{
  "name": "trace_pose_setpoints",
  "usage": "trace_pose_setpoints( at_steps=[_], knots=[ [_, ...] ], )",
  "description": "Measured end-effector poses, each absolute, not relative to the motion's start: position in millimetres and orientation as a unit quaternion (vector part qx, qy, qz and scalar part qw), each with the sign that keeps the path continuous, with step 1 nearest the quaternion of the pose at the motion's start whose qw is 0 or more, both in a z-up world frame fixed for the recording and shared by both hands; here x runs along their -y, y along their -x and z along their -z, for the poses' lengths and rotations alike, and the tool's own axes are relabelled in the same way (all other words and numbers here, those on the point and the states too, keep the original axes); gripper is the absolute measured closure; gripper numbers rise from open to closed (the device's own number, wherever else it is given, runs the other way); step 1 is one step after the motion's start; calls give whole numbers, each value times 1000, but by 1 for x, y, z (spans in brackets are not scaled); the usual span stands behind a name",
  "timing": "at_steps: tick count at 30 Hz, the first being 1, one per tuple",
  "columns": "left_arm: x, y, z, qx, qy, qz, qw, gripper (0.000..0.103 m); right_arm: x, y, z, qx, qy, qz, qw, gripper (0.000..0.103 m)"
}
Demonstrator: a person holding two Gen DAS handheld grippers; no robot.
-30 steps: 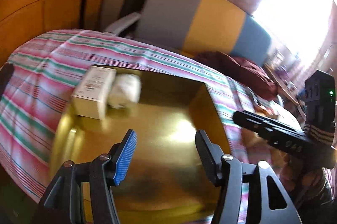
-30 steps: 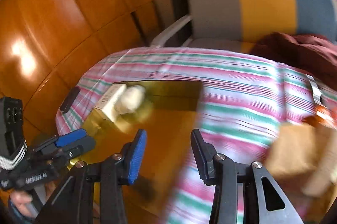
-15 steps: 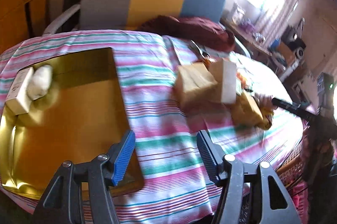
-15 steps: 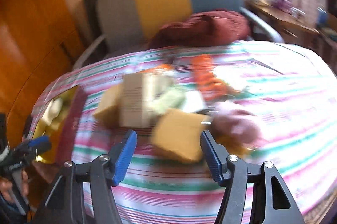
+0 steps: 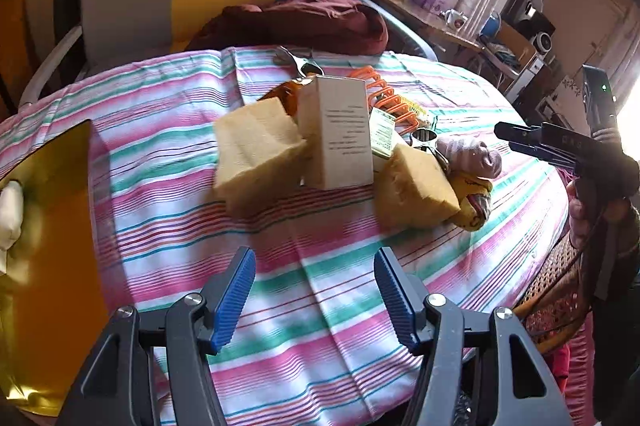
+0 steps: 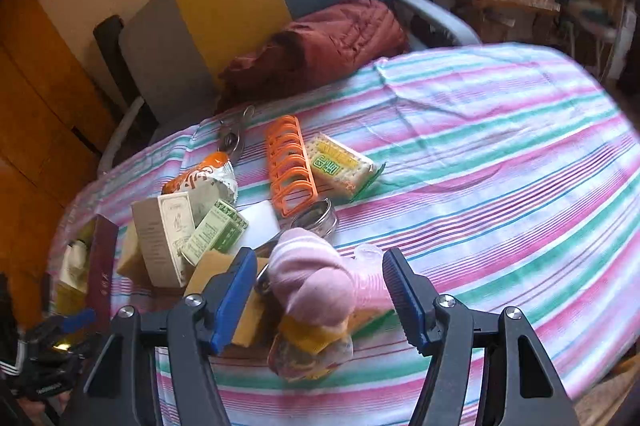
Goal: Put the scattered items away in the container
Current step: 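Grasp the pink sock with the right tool while the left tool grasps a tall white box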
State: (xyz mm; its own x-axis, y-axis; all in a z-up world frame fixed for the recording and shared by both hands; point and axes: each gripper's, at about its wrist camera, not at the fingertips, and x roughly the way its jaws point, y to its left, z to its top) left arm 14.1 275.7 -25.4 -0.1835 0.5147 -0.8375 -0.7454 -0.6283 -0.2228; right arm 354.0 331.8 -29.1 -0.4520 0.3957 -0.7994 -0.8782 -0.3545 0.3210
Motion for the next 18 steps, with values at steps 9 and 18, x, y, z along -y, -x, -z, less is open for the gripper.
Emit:
trace_pose_setpoints(
  at_steps=[9,18],
  knots=[
    [-314,12,28,-120,501,-758,402,47,-352,-348,48,-443,317,-762,350,32],
    [-351,24,15,-126,465,-771,417,47,-356,-320,67,-404,394,-748,351,56]
  ],
)
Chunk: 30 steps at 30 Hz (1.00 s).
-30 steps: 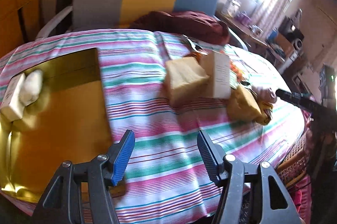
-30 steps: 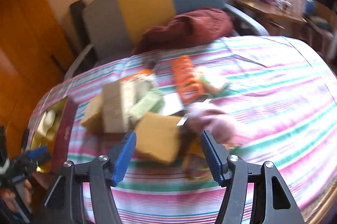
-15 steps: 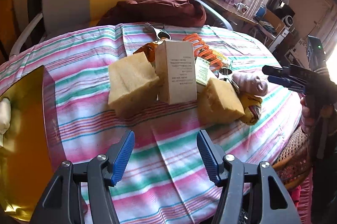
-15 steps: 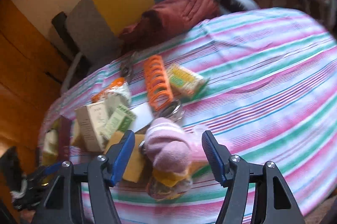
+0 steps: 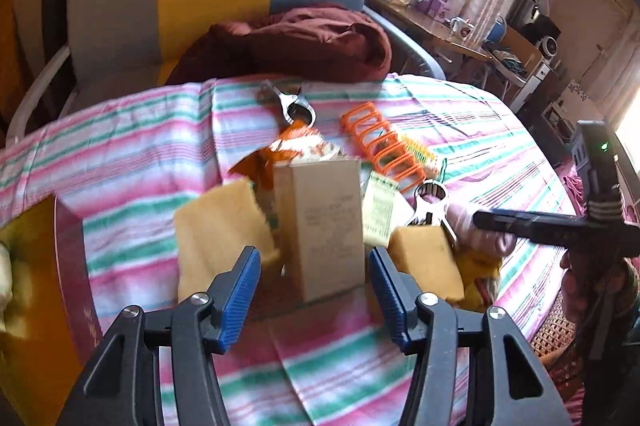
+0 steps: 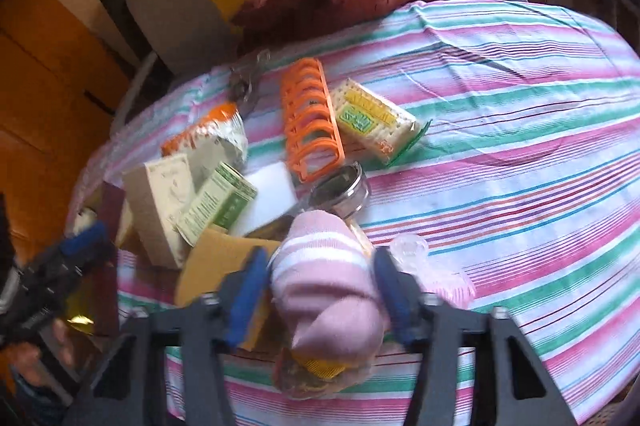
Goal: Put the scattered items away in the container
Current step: 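Grasp the pink sock with the right tool while the left tool grasps a tall white box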
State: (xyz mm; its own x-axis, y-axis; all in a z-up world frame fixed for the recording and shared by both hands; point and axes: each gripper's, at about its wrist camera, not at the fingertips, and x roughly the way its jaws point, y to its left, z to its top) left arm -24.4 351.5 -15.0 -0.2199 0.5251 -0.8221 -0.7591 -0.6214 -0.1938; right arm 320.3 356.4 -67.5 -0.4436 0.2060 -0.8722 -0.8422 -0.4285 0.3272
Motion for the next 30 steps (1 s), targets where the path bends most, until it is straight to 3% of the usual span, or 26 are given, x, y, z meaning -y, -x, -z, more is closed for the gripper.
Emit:
trace_pose_setpoints(
  at_steps=[20,30],
  knots=[
    [-408,33,50,-187,453,-777,394,45,-354,-305,80,-372,441,-737,352,56],
    [-401,30,53,-174,438,-783,407,48,-354,-304,81,-374,439,-740,347,65]
  ],
)
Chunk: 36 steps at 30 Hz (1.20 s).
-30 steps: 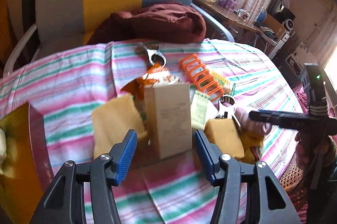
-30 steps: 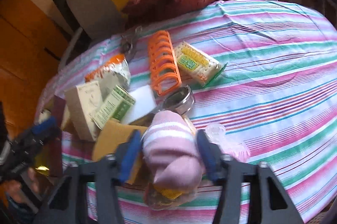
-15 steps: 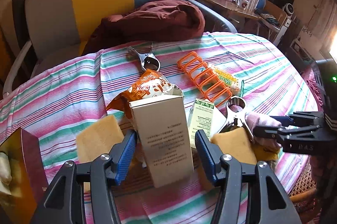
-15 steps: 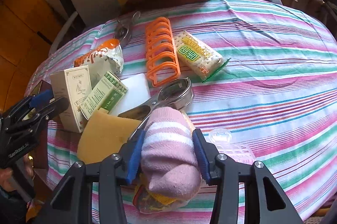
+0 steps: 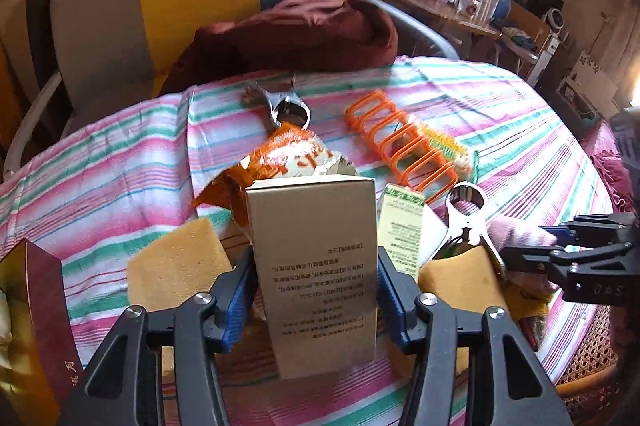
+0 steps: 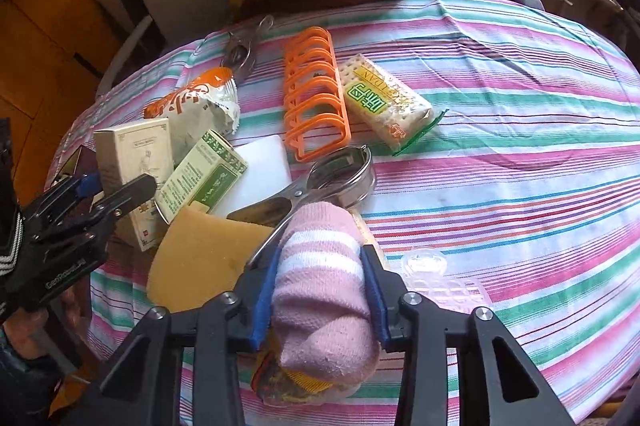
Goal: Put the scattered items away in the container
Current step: 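Grasp the pink sock with the right tool while the left tool grasps a tall white box, then carry the pink sock and tall white box over the gold tray with both tools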
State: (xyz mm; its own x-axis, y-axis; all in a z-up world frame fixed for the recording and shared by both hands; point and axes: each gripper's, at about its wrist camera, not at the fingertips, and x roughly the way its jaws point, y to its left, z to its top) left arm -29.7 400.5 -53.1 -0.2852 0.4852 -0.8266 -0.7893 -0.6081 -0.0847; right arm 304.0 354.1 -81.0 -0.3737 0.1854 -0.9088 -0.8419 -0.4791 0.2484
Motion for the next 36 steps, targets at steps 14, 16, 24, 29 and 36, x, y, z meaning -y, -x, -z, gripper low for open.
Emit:
trace_pose_setpoints(
  at_steps=[14,16,24,29,36],
  knots=[
    [-344,3,26,-147,420,-797,409,51,-346,-317,51,-357,369,-776,367,66],
    [-336,1,25,-143,419,-800,405,51,-346,-317,50,-354,367,-776,372,66],
    [-302,2,26,-134,410,-809,400,53,-344,-315,51,-335,372,-770,396,66],
    [-288,-1,22,-125,405,-813,400,53,-340,-317,43,-318,360,-776,410,66],
    [-254,3,14,-95,404,-826,382,53,-320,-312,26,-294,329,-796,414,66]
  ],
)
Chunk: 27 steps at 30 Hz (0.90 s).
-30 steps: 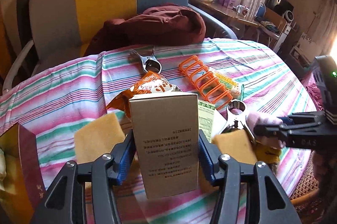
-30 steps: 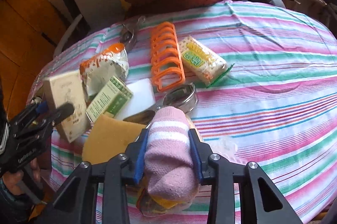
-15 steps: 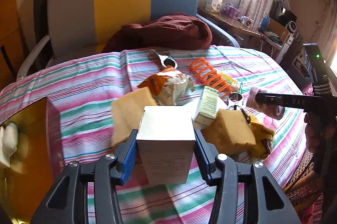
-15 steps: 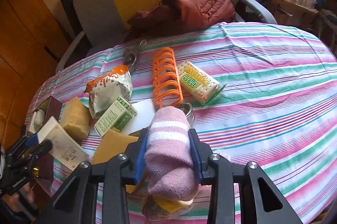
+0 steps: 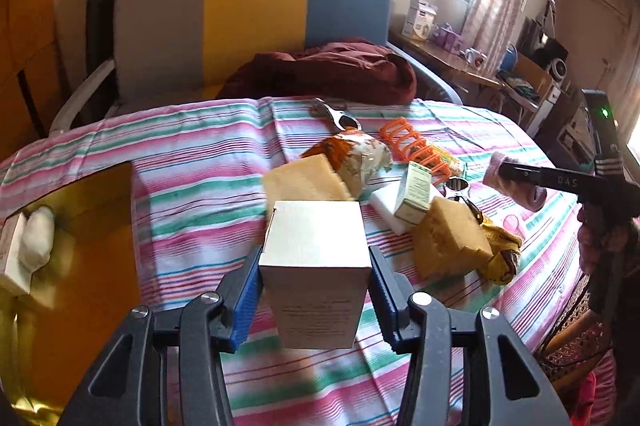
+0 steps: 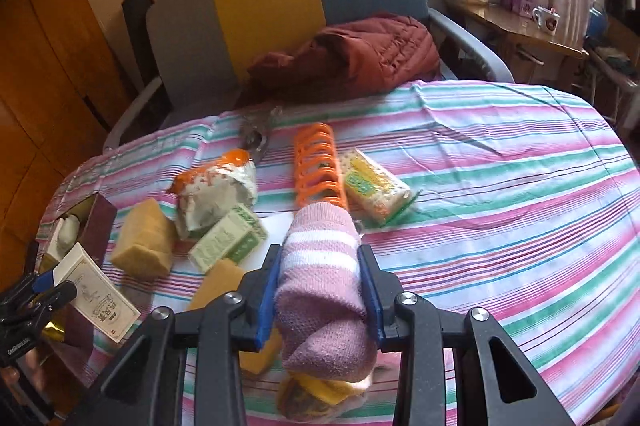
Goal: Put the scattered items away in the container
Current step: 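Carry the pink sock and tall white box over the gold tray with both tools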
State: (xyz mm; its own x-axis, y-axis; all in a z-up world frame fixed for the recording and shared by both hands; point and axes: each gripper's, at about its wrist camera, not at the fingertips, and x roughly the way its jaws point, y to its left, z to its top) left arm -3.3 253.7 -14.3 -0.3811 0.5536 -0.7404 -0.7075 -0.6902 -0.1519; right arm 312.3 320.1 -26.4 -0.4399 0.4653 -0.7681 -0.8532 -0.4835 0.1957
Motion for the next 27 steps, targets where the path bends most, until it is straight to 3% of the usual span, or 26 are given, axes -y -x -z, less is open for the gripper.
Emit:
trace_pose_setpoints(
  at_steps=[27],
  knots=[
    [-59,55,-19,42,392,-870,295,53,-161,-59,-5,-215,359,-894,159,66]
  ],
)
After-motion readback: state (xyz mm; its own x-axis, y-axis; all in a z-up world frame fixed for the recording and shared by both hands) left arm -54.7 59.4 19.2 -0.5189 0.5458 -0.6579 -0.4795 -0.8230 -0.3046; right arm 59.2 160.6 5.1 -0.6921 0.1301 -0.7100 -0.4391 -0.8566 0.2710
